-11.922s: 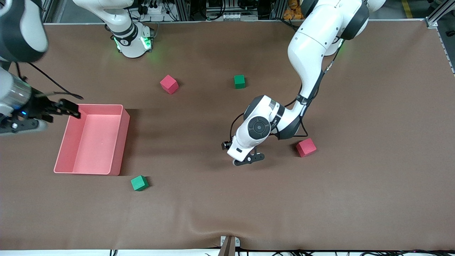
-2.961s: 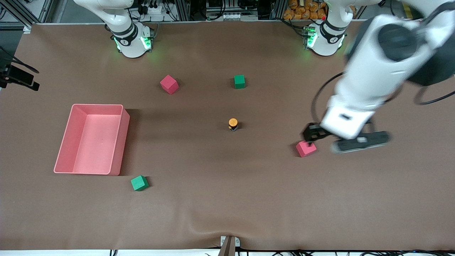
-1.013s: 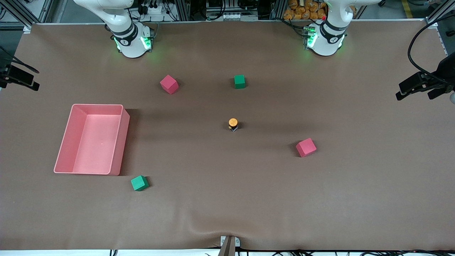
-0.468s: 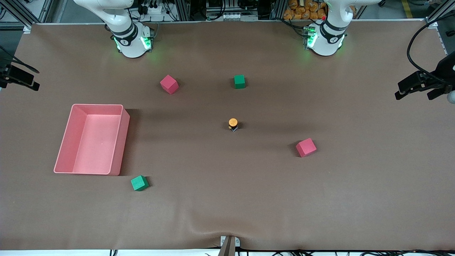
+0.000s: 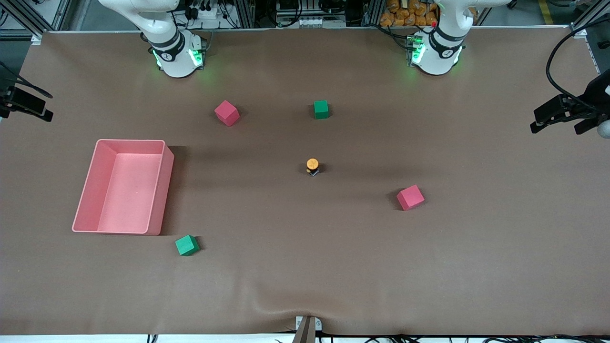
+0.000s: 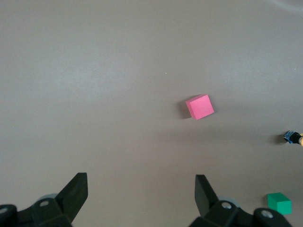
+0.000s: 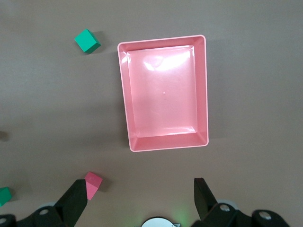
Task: Place and upright button with both arms
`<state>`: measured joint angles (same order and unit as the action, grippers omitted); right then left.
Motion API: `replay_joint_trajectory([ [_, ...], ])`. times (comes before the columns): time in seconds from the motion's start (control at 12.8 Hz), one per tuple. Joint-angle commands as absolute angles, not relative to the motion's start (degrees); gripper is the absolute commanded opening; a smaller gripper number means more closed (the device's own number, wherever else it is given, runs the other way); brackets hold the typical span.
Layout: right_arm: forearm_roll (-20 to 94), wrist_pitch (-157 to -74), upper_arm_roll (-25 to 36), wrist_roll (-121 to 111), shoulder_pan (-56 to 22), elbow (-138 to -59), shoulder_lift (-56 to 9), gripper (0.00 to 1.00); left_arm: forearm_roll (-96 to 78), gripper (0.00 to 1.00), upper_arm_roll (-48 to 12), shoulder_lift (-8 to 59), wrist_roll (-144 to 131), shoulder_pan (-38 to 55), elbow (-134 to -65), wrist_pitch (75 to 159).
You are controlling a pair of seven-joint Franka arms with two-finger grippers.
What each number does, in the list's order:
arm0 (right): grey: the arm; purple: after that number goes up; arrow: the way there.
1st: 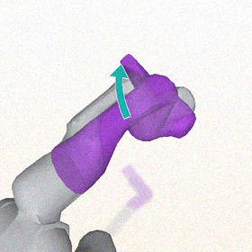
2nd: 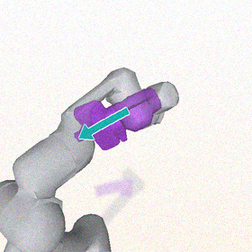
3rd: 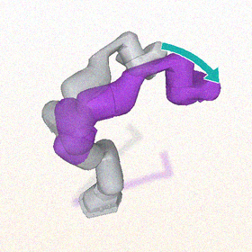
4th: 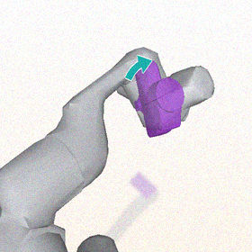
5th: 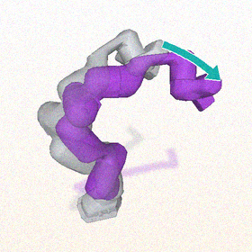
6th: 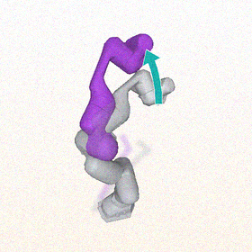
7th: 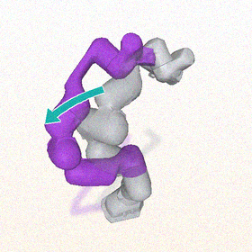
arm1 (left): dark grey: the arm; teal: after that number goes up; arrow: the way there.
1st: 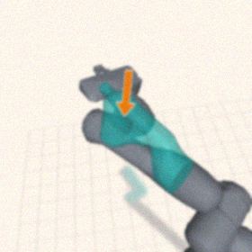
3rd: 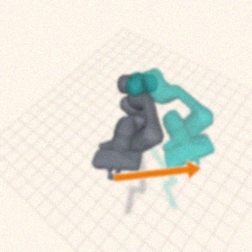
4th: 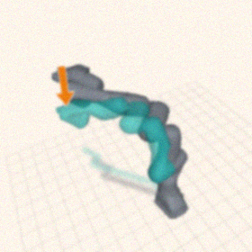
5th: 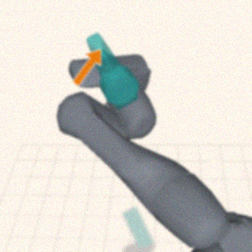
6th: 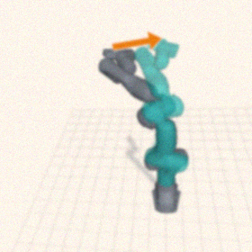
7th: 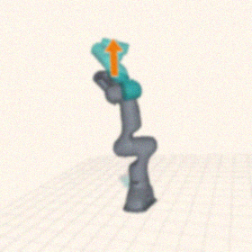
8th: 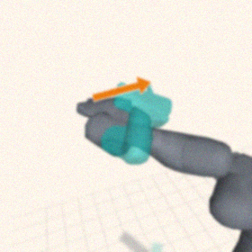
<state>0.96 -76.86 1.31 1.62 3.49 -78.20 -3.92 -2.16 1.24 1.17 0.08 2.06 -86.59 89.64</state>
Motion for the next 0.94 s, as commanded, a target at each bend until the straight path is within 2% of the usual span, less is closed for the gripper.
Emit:
replay_joint_trajectory([
  [0.0, 0.35, -76.55, 1.05, 2.29, 3.52, -78.05, -3.69, 1.0, -1.67, 1.0, 0.97, 1.05, 0.44, 2.2, -86.57, 89.65],
  [0.86, 0.35, -76.55, 1.14, 2.29, 3.6, -78.05, -3.69, 1.0, -1.23, 1.0, 1.14, 1.14, 1.14, 2.11, -85.78, 89.47],
])
